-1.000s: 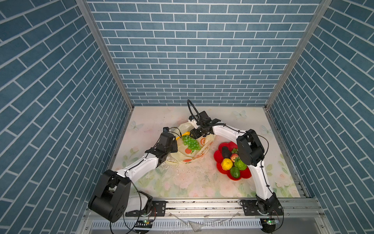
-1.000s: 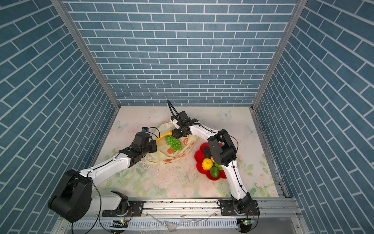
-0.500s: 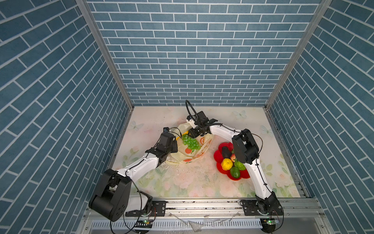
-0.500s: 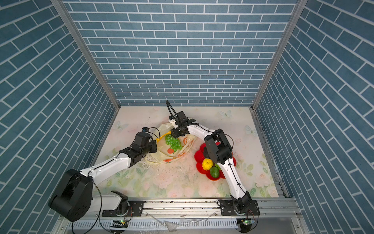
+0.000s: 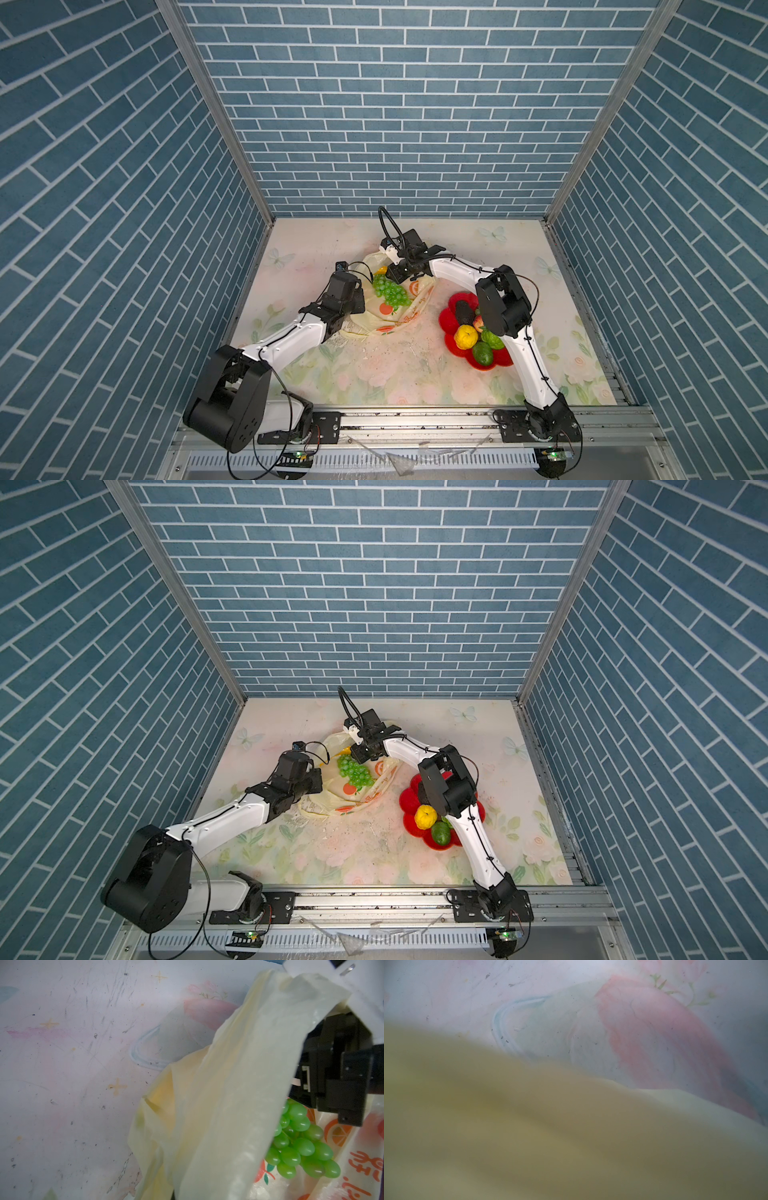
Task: Take fruits out of the plastic bag
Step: Pick up the fruit from the plastic bag.
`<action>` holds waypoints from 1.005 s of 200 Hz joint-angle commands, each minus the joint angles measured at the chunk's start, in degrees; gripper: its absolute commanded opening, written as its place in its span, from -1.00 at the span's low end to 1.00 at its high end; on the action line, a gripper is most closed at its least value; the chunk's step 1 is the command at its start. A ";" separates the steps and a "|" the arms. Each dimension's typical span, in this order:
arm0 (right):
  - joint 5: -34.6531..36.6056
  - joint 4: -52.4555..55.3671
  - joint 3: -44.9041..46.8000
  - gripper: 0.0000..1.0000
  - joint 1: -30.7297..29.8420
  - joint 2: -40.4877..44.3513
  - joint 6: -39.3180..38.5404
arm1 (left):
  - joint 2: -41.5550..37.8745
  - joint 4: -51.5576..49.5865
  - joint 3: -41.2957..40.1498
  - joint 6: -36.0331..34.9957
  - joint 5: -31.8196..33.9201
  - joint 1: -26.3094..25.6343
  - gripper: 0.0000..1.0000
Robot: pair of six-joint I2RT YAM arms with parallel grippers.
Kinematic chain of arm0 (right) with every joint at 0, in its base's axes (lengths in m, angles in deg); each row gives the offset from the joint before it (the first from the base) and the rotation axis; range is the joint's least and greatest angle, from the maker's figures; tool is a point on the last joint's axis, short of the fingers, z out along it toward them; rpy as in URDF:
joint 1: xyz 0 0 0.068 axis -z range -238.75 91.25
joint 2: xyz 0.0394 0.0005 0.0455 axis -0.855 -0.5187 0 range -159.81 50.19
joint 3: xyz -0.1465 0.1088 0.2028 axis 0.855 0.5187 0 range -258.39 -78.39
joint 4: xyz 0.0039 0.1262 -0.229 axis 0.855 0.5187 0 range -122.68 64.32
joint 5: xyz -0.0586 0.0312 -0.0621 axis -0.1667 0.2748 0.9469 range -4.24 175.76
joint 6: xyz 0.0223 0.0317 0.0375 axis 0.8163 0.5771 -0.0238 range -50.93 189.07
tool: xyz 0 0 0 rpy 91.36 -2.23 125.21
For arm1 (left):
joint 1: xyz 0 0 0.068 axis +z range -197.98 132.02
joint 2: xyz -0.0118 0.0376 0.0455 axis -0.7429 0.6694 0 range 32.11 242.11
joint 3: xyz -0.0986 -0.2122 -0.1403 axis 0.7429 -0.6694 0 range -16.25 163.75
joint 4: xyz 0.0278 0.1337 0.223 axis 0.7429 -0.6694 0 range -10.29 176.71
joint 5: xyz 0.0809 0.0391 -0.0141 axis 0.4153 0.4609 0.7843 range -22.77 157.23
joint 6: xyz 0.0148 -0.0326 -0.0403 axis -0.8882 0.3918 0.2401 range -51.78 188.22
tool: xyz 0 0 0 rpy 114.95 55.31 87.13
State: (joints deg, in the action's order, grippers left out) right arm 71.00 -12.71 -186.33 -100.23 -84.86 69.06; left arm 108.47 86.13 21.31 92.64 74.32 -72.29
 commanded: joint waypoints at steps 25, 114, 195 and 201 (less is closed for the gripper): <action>3.79 -1.81 5.68 -0.50 -0.36 7.35 -1.82 | 0.00 -1.11 0.06 -0.10 2.13 -0.04 -0.93; 11.94 -4.49 21.34 -0.50 -0.29 20.50 2.24 | -1.73 -0.78 -1.52 1.59 2.80 1.64 -0.93; 20.25 -1.23 34.32 -0.53 -0.63 34.37 11.62 | -1.76 -1.26 -1.44 1.81 2.84 1.86 -0.93; 20.63 -0.83 35.46 -0.54 -0.70 35.83 12.54 | -1.52 -1.27 -1.40 1.94 2.69 1.89 -0.93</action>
State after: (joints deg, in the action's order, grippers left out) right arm 88.00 -15.90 -154.79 -100.45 -55.37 76.51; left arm 107.35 86.06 20.39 94.35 76.44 -70.76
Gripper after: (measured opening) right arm 0.238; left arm 0.046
